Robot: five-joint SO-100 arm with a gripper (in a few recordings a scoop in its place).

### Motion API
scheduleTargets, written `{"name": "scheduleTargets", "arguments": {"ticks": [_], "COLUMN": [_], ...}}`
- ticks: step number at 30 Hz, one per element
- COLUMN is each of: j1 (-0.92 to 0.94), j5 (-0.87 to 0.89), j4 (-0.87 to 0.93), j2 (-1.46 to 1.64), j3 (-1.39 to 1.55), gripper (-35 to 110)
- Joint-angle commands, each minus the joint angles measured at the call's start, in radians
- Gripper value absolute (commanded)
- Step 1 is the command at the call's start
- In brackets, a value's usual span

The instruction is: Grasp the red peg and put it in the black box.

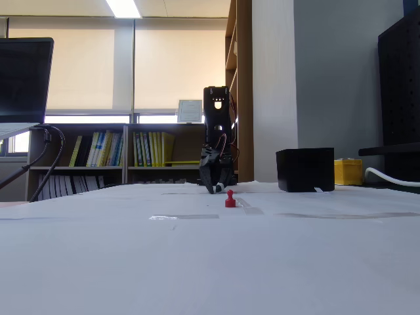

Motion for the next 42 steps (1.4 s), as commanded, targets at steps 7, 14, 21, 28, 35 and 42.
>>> {"name": "scheduleTargets", "arguments": {"ticks": [7, 14, 21, 28, 35, 42], "j1": [0.017, 0.018, 0.038, 0.035, 0.040, 0.037], "j5": [-0.003, -0.035, -0.035, -0.040, -0.058, -0.025], "j4": [0.089, 0.137, 0.130, 0.132, 0.107, 0.092], "j2": [-0.002, 0.020, 0.117, 0.181, 0.261, 0.337], "j3": [0.114, 0.184, 0.311, 0.407, 0.512, 0.643], "gripper": [7, 26, 32, 32, 29, 29]}}
